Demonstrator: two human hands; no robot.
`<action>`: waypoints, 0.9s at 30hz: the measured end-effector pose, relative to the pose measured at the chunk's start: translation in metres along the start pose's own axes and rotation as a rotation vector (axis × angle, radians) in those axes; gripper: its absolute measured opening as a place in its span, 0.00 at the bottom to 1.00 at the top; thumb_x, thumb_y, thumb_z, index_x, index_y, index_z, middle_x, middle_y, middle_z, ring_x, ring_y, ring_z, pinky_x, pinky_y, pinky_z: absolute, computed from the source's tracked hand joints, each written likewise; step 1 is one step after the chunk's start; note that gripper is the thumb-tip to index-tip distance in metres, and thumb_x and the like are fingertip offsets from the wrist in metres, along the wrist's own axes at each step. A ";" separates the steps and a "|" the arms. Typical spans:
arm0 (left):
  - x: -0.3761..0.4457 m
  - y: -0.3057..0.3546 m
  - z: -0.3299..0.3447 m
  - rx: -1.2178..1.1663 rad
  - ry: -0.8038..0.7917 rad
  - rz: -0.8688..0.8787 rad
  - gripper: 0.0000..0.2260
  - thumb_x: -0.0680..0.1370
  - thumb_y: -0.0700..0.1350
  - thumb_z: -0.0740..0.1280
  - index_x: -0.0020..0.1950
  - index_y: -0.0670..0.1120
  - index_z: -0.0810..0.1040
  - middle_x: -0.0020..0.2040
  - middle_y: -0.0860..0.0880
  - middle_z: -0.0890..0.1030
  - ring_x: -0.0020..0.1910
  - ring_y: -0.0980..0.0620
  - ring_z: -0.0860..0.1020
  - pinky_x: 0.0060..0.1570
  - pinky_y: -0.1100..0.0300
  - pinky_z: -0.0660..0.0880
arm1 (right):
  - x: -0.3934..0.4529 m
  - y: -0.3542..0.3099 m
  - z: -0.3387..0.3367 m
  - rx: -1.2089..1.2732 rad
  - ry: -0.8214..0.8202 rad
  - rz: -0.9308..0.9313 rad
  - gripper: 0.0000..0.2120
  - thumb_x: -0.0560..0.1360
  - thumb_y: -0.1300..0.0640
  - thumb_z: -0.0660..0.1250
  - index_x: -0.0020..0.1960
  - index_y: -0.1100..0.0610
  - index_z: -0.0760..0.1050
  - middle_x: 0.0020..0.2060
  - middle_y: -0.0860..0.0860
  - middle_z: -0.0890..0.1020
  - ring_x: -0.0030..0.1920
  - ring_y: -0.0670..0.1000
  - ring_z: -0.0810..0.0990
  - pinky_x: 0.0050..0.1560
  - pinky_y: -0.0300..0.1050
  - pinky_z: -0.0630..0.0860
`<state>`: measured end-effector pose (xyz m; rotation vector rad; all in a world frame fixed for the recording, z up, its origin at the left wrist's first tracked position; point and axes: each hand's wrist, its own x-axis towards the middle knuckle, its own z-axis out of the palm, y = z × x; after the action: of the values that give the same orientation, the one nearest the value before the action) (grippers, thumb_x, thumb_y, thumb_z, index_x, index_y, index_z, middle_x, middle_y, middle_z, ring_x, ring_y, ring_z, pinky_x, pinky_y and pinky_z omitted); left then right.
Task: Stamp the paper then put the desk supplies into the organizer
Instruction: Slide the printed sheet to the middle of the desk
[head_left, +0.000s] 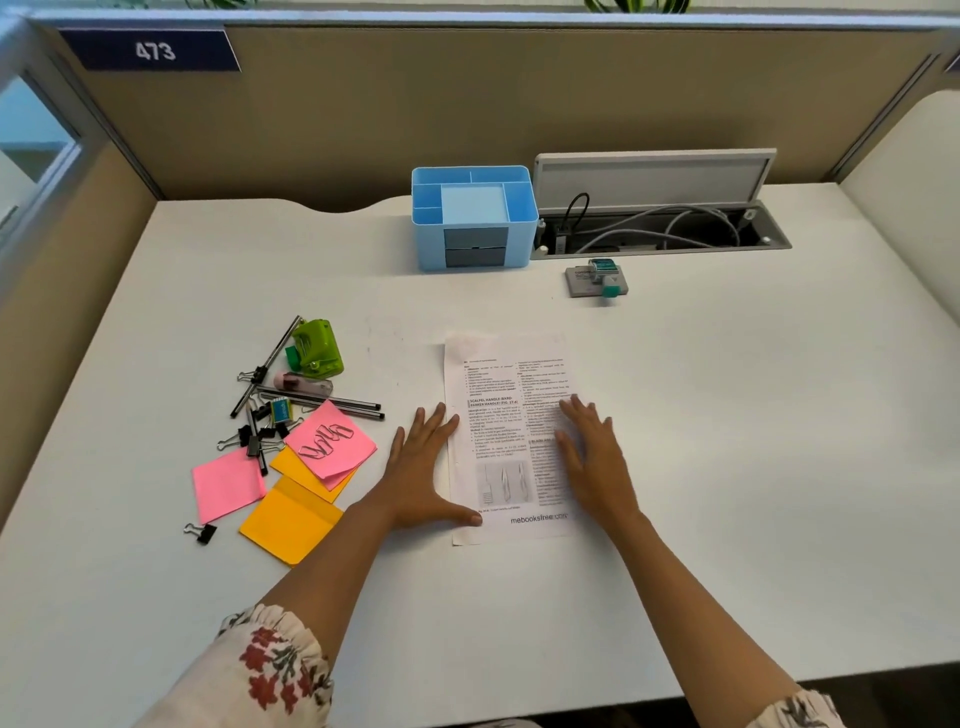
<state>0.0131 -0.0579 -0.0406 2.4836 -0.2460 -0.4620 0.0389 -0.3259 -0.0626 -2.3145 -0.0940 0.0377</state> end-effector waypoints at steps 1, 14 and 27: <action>0.000 0.000 0.000 -0.003 -0.003 0.001 0.60 0.57 0.70 0.75 0.79 0.55 0.44 0.78 0.59 0.37 0.74 0.58 0.30 0.74 0.52 0.32 | -0.001 0.007 -0.005 -0.019 -0.016 -0.006 0.22 0.82 0.51 0.58 0.75 0.51 0.64 0.76 0.45 0.62 0.78 0.47 0.54 0.77 0.43 0.44; -0.001 -0.003 -0.001 -0.033 0.004 0.021 0.61 0.58 0.69 0.76 0.78 0.56 0.41 0.77 0.61 0.36 0.74 0.60 0.31 0.73 0.54 0.32 | -0.005 0.019 -0.015 -0.150 -0.108 -0.129 0.22 0.81 0.47 0.59 0.75 0.46 0.65 0.75 0.40 0.61 0.78 0.47 0.53 0.77 0.45 0.45; 0.030 0.034 -0.002 -0.155 0.220 -0.048 0.56 0.63 0.72 0.69 0.77 0.59 0.37 0.77 0.62 0.37 0.76 0.59 0.33 0.73 0.49 0.32 | 0.012 0.008 -0.031 0.227 0.141 0.016 0.19 0.78 0.55 0.67 0.69 0.47 0.72 0.68 0.40 0.74 0.68 0.40 0.71 0.71 0.45 0.68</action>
<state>0.0393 -0.0922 -0.0275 2.3680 -0.0602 -0.2156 0.0534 -0.3534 -0.0474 -2.0839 0.0014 -0.1020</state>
